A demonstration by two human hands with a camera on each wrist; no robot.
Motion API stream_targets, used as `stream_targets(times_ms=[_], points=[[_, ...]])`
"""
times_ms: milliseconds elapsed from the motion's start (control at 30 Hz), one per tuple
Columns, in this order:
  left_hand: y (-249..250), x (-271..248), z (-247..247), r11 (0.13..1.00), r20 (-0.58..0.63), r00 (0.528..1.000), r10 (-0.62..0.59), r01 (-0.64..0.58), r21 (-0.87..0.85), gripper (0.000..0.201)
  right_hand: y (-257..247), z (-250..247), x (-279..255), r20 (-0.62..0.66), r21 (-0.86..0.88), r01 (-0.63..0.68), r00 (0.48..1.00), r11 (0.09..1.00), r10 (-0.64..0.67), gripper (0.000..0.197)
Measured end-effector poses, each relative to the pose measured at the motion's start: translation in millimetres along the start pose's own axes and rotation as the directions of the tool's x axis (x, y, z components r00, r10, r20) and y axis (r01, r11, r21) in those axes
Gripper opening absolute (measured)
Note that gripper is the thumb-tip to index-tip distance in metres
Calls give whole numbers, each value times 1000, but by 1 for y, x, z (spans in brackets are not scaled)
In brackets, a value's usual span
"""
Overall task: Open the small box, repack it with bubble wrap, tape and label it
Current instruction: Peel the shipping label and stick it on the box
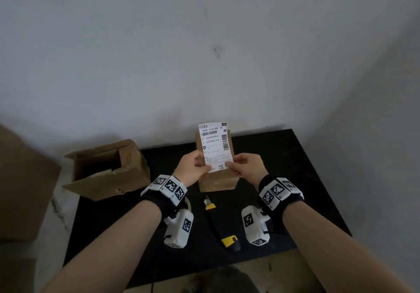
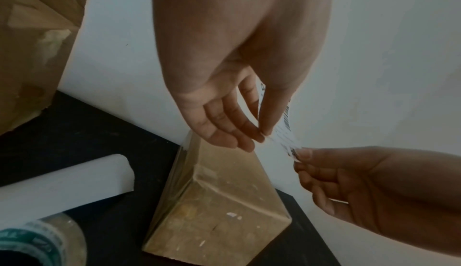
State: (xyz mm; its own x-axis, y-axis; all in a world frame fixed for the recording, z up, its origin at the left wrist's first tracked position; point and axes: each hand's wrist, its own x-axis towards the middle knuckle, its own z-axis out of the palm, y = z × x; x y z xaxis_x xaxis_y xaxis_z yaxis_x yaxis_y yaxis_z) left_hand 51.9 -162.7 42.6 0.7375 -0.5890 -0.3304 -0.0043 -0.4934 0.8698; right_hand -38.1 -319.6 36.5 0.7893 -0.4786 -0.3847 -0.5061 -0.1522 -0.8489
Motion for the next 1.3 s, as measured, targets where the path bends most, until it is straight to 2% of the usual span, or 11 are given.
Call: stream_targets(times_ms=[100,167,333,567,733,1167,1300], points=[[-6,9,3,998,-34,998,-44,46,45,22,6,5,11,-18,-55,-26,1000,998,25,18],[-10,14,7,990,-71,994,-82,90,113,25,11,9,16,-48,-57,-66,997,996,64,26],[-16,23,22,972,-179,972,-151,179,153,45,18,16,23,-102,-121,-120,989,985,108,35],[-17,24,30,957,-270,945,-183,234,171,39,21,22,26,-128,-238,-93,990,967,63,32],[-17,24,32,945,-279,945,-172,238,226,37,21,26,26,-145,-328,-87,989,941,41,30],[-16,30,33,927,-276,945,-174,252,277,38,17,28,31,-140,-375,-130,987,918,83,33],[-18,32,32,919,-262,952,-160,241,313,40,15,24,30,-137,-438,-127,988,890,73,37]])
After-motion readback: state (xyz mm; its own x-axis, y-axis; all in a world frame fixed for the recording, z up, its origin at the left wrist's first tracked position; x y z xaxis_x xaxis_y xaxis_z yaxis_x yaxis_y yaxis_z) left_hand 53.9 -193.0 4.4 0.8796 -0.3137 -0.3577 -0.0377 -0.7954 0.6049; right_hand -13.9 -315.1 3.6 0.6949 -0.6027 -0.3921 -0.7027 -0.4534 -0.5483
